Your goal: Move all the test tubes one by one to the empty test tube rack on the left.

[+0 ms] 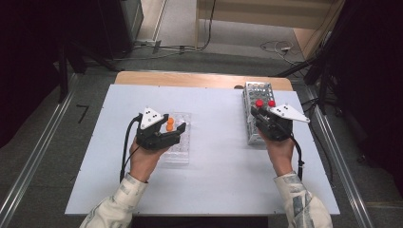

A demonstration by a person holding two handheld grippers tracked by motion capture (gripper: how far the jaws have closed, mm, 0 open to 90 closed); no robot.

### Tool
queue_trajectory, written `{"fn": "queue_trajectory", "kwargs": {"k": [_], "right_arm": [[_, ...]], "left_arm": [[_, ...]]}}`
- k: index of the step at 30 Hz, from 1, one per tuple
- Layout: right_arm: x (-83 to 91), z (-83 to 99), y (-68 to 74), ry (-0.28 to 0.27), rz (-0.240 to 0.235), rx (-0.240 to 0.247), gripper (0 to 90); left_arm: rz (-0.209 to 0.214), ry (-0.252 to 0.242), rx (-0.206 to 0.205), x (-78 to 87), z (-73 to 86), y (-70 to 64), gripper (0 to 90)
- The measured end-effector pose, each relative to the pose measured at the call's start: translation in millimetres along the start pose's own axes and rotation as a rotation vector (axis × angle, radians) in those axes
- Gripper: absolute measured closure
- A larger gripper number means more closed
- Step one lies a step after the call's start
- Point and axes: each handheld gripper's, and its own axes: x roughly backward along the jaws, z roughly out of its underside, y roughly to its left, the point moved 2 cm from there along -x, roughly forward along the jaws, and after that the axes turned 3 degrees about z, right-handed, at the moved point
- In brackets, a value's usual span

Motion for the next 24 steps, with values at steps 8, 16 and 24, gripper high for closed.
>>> {"fn": "queue_trajectory", "kwargs": {"k": [8, 16, 24], "right_arm": [[2.2, 2.0, 28.0, 0.017, -0.102, 0.03, 70.8], [-0.1, 9.2, 60.2, 0.047, -0.21, 0.057, 70.8], [-6.4, 24.0, 88.7, 0.096, -0.272, 0.101, 70.8]], "left_arm": [[0.009, -0.01, -0.006, 1.8, -1.8, -3.6, 31.0], [0.029, -0.01, -0.018, 1.5, -2.5, -10.4, 31.1], [0.069, -0.007, -0.042, -0.9, -1.7, -26.3, 31.3]]}}
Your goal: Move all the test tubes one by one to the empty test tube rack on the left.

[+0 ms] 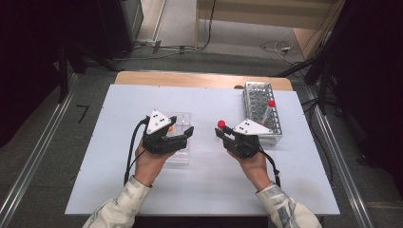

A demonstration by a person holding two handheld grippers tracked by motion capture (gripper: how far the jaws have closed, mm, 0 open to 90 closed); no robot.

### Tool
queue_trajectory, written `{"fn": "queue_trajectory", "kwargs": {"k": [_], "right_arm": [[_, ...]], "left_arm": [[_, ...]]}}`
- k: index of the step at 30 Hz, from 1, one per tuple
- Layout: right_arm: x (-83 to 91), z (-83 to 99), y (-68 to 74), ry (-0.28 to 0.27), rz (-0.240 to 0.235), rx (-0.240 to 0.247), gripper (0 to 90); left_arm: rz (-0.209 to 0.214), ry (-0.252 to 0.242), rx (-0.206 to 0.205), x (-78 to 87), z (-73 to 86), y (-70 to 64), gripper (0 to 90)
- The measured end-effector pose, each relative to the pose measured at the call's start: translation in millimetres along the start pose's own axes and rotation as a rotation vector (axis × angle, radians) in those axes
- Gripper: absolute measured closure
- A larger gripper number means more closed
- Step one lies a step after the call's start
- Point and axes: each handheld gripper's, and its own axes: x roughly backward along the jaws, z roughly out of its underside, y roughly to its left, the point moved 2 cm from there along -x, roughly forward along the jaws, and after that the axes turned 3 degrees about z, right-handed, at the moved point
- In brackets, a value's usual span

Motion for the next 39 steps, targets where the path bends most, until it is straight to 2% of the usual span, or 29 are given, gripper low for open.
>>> {"fn": "queue_trajectory", "kwargs": {"k": [5, 8, 10, 14, 16, 23, 33, 38, 39], "right_arm": [[-6.6, 5.7, 12.9, 0.022, -0.038, 0.009, 70.9], [-8.4, 7.0, 21.2, 0.026, -0.054, 0.022, 70.9], [-8.8, 7.1, 26.1, 0.026, -0.065, 0.029, 70.9], [-9.4, 7.6, 32.4, 0.029, -0.082, 0.047, 70.9], [-9.2, 7.5, 34.7, 0.03, -0.087, 0.045, 70.9], [-5.9, 5.4, 38.7, 0.019, -0.104, 0.051, 70.9], [-5.3, 4.8, 41.9, 0.017, -0.116, 0.054, 70.9], [-3.5, 3.9, 41.8, 0.012, -0.118, 0.052, 70.4], [-2.9, 3.5, 42.0, 0.014, -0.121, 0.049, 68.0]], "left_arm": [[0.056, 0.008, -0.011, -6.3, 1.9, -16.3, 31.4], [0.073, 0.02, -0.029, -10.7, 4.1, -25.0, 32.6], [0.088, 0.018, -0.023, -13.6, 5.1, -28.7, 33.1], [0.11, -0.002, -0.028, -18.9, 4.6, -35.8, 38.5], [0.129, 0.002, -0.029, -22.2, 5.2, -38.2, 43.9], [0.135, 0.007, -0.04, -28.3, 7.1, -39.2, 59.2], [0.147, 0.004, -0.044, -28.3, 7.5, -38.9, 68.0], [0.148, -0.007, -0.048, -26.2, 6.3, -38.5, 69.2], [0.147, -0.013, -0.044, -25.6, 5.8, -38.3, 69.2]]}}
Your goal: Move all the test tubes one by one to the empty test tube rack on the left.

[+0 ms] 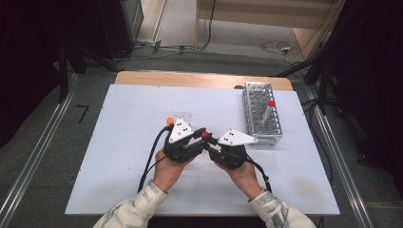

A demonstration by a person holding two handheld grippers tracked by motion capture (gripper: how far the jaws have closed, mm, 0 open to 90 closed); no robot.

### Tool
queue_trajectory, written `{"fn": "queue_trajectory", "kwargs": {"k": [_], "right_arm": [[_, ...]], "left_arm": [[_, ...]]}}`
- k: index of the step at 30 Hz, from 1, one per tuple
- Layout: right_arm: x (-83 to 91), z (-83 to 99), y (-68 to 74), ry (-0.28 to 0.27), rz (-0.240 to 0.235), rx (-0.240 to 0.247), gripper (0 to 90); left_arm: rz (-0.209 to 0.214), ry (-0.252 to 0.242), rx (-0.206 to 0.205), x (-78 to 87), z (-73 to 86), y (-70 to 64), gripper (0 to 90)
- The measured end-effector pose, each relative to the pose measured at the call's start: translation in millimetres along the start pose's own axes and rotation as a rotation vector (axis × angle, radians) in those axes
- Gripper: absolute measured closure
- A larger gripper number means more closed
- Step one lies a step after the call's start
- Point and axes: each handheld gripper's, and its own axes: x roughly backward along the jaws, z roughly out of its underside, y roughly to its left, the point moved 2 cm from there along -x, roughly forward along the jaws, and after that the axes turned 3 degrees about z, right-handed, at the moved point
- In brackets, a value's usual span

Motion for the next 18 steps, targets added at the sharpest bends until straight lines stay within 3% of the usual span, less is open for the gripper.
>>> {"fn": "queue_trajectory", "kwargs": {"k": [5, 8, 18], "right_arm": [[1.2, -1.2, 0.6, 0.003, -0.021, 0.014, 44.4], [3.5, -2.2, -1.7, 0.008, -0.016, -0.003, 34.6], [22.3, -5.3, -21.8, -0.019, 0.033, -0.034, 30.3]], "left_arm": [[-0.006, -0.029, 0.01, 8.5, -5.6, 3.9, 69.6], [-0.01, -0.045, 0.014, 15.3, -10.0, 6.2, 69.6], [-0.049, -0.077, 0.043, 40.6, -20.0, 22.0, 69.6]]}}
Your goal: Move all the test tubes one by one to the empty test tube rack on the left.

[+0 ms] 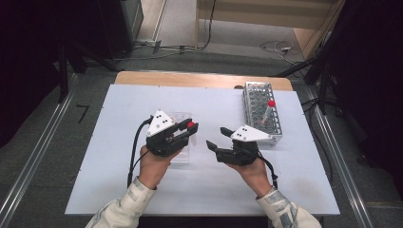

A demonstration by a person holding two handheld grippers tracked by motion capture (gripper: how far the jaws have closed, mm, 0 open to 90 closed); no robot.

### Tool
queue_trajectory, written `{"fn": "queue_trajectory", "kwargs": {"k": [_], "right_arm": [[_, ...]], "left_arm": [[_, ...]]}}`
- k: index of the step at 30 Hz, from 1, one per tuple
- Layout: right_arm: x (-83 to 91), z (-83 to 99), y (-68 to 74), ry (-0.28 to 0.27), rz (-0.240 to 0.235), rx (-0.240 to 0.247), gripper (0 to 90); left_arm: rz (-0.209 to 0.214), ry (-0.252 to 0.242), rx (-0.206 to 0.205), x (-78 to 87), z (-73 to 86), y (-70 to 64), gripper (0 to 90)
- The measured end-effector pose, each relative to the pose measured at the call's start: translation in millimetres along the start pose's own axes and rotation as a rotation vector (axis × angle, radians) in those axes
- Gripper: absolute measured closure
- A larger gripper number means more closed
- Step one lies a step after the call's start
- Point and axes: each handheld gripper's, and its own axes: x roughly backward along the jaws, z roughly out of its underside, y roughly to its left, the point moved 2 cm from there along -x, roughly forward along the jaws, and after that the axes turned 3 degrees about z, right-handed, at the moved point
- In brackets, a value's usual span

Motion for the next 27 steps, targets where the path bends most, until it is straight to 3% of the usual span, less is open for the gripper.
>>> {"fn": "queue_trajectory", "kwargs": {"k": [7, 13, 27], "right_arm": [[7.6, 0.6, -15.1, -0.01, 0.04, -0.011, 30.5], [13.1, 3.4, -27.4, -0.007, 0.076, -0.029, 30.6], [26.2, 6.6, -47.5, -0.02, 0.129, -0.062, 30.9]], "left_arm": [[-0.042, -0.042, 0.019, 21.9, -9.4, 14.1, 69.6], [-0.095, -0.04, 0.024, 37.9, -9.1, 28.1, 69.7], [-0.159, -0.006, 0.01, 38.3, 4.2, 36.8, 69.6]]}}
